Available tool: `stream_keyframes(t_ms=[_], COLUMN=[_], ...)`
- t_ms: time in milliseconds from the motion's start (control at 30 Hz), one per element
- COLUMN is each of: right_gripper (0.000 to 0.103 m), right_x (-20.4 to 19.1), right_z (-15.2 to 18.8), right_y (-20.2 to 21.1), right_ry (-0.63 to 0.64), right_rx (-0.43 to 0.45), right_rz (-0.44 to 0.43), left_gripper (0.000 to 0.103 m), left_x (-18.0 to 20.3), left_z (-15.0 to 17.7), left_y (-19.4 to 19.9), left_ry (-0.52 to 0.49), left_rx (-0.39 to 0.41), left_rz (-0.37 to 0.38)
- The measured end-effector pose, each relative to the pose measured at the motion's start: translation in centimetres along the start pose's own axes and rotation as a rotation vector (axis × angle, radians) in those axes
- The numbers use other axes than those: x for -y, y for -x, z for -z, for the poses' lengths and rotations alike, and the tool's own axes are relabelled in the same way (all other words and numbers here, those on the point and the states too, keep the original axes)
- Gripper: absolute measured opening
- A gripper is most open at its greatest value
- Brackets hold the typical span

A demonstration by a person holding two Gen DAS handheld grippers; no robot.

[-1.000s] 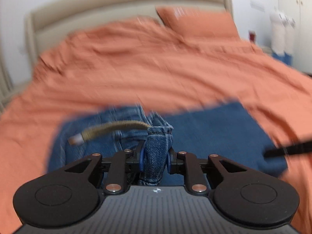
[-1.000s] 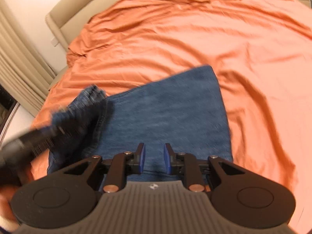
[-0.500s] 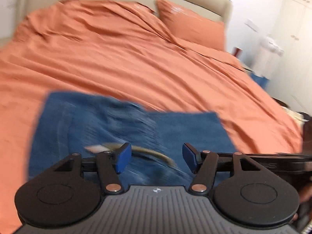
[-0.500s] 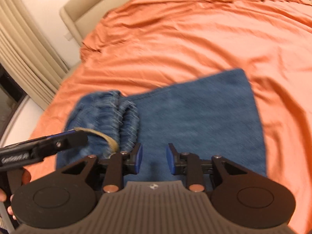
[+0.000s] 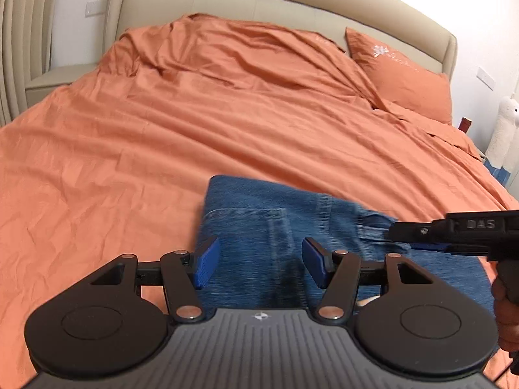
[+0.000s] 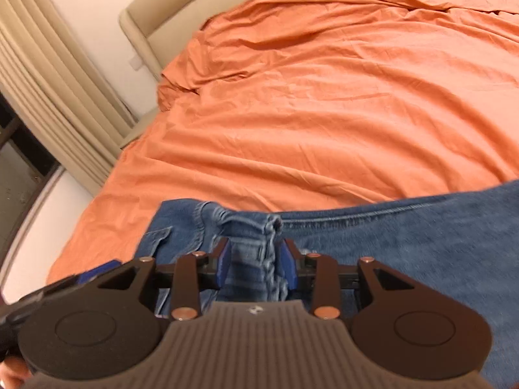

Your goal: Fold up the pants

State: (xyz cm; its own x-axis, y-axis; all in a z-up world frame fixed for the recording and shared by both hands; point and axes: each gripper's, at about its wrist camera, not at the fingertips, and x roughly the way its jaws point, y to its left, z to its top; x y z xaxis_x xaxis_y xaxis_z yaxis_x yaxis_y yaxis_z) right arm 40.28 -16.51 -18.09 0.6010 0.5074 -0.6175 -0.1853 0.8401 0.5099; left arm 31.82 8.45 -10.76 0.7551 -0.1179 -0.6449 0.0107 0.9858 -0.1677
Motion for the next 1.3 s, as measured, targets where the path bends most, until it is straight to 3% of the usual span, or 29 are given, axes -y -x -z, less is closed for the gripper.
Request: stream_keyframes(t_ms=[100, 200, 267, 500, 667, 767, 833, 900, 967, 1133, 1300], right_gripper=[0.03, 0.011, 0.007, 0.005, 0.006, 0.012, 0.022, 0.04, 0.046, 0.051, 0.05], right_x=[0.1, -0.3, -1.0, -2.5, -0.4, 0.8, 1.1, 1.2, 1.5, 2.9, 4.4], right_z=[-0.1, 0.0, 0.0, 0.0, 1.6, 2.3, 2.2, 1.9, 1.7, 2.2, 3.2], right_y=[-1.8, -1.6, -0.7, 5.4, 2.7, 0.9, 1.3, 2.3, 3.4, 3.0, -0.5], right_ry=[-0.025, -0.01, 0.03, 0.004, -0.028, -0.078, -0.108, -0.125, -0.13, -0.214, -0.3], right_rx=[-0.035, -0.041, -0.03, 0.042, -0.033, -0.059, -0.058, -0.053, -0.038, -0.076, -0.122], right_rz=[0.014, 0.005, 0.014, 0.031, 0.119, 0.133, 0.112, 0.096, 0.079, 0.014, -0.05], left_gripper=[0.068, 0.068, 0.068, 0.068, 0.068, 0.068, 0.068, 0.068, 0.068, 0.068, 0.068], left_x=[-0.2, -0.3, -0.5, -0.2, 0.0, -0.4, -0.9, -1.2, -1.4, -1.5, -1.9], left_z=[0.0, -0.1, 0.1, 0.1, 0.5, 0.6, 0.5, 0.4, 0.4, 0.3, 0.3], left_y=[0.1, -0.1, -0.3, 1.9, 1.6, 1.0, 0.6, 0.6, 0.7, 0.6, 0.5], left_ry=[-0.002, 0.011, 0.017, 0.016, -0.003, 0.009, 0.026, 0.037, 0.048, 0.054, 0.065], left_rx=[-0.025, -0.05, -0.062, -0.081, -0.098, -0.114, -0.12, -0.116, -0.111, -0.102, -0.096], left_rz=[-0.008, -0.006, 0.01, 0.055, 0.05, 0.054, 0.058, 0.058, 0.064, 0.067, 0.081])
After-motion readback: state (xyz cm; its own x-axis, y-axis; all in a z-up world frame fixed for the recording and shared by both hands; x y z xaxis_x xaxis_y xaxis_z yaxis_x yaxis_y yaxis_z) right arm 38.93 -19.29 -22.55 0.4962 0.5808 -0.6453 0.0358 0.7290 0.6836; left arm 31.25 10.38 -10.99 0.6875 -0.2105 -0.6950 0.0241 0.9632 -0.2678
